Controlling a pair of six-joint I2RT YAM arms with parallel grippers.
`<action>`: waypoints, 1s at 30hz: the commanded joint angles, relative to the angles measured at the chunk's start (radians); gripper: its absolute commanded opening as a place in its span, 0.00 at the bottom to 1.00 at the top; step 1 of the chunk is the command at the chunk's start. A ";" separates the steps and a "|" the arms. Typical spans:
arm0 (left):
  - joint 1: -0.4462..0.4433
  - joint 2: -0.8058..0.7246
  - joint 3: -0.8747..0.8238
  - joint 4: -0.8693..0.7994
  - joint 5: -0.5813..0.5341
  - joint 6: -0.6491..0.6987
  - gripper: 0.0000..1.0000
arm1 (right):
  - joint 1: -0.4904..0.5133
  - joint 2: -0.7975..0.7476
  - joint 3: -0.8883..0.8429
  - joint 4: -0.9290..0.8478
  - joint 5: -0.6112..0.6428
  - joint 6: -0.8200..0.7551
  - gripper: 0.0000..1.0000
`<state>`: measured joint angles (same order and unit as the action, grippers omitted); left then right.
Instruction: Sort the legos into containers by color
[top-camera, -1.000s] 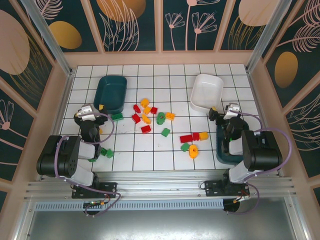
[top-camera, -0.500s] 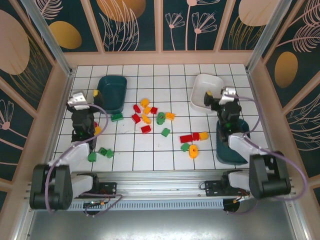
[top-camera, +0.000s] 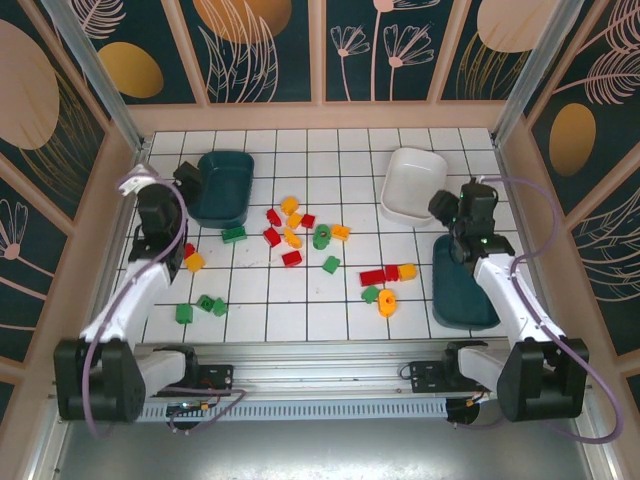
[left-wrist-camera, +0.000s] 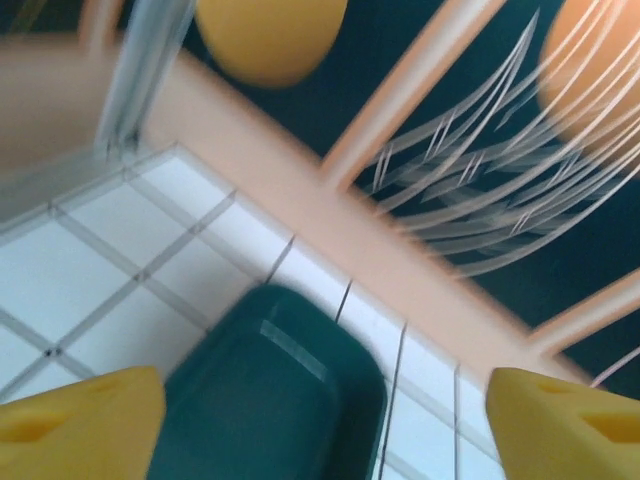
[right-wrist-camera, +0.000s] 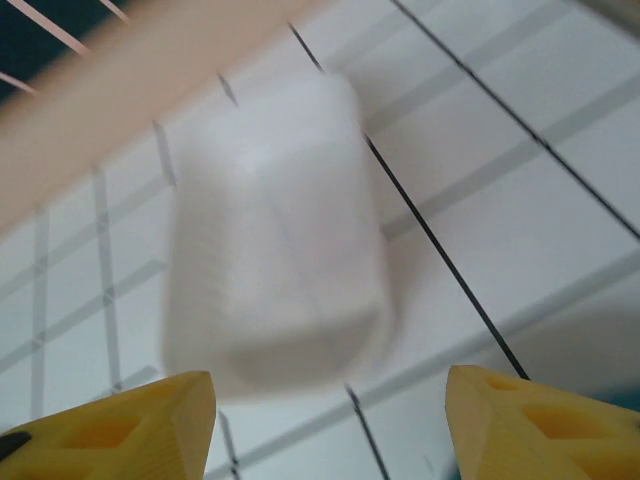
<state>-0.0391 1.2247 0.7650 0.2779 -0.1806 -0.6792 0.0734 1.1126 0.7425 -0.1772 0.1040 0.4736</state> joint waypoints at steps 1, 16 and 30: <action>-0.011 0.162 0.154 -0.228 0.146 0.053 0.78 | 0.011 -0.030 -0.076 -0.135 0.025 0.082 0.64; -0.160 0.645 0.516 -0.431 0.133 0.234 0.78 | 0.112 0.023 -0.206 -0.095 0.088 0.117 0.31; -0.164 0.766 0.581 -0.432 0.077 0.345 0.59 | 0.143 -0.083 -0.207 -0.157 0.203 0.079 0.00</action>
<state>-0.1989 1.9728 1.3170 -0.1425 -0.0872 -0.3817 0.2070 1.0584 0.5419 -0.3054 0.2478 0.5587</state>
